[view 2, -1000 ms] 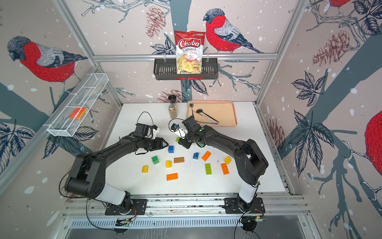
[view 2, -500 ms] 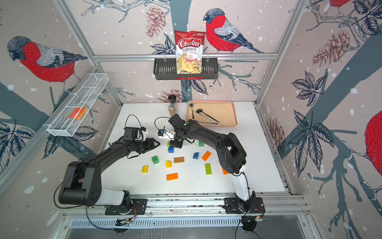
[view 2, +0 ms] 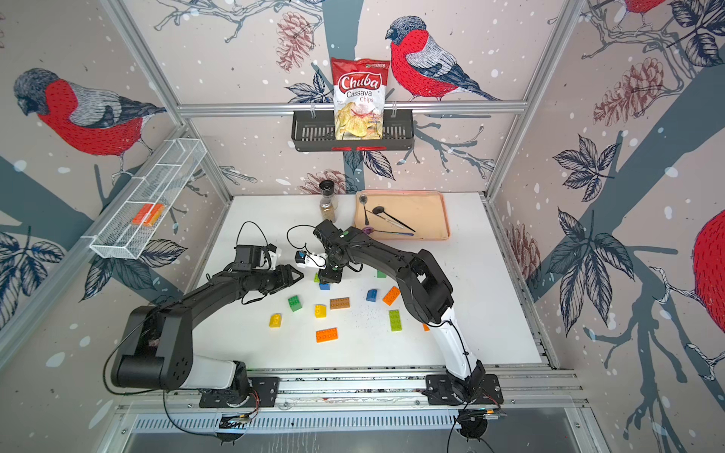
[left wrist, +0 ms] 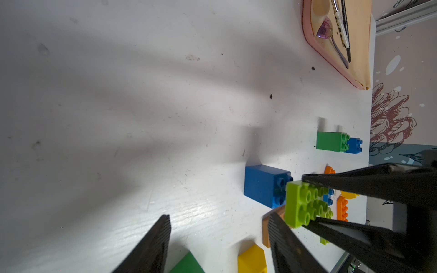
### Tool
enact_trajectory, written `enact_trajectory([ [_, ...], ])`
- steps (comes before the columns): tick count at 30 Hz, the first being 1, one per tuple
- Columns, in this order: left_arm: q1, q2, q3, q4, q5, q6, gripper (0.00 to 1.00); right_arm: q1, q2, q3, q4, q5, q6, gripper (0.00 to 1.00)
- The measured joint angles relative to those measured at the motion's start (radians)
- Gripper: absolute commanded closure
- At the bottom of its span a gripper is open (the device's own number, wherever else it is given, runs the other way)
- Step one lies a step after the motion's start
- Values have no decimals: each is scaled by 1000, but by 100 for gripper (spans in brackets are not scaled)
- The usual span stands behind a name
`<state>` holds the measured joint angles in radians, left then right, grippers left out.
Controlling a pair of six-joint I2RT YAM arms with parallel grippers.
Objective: Assemble a fork with lego
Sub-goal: Assemble the lego brick with the lego brick.
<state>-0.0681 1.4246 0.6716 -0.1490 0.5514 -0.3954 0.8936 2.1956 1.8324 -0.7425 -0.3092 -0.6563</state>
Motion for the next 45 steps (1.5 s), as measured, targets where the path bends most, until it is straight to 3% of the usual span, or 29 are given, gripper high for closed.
enact_trajectory([
  [28, 1, 13, -18, 17, 6, -17, 34, 0, 35, 26, -36, 15, -58, 76],
  [45, 1, 4, -19, 17, 6, -17, 34, -11, 65, 125, -98, 0, -95, 74],
])
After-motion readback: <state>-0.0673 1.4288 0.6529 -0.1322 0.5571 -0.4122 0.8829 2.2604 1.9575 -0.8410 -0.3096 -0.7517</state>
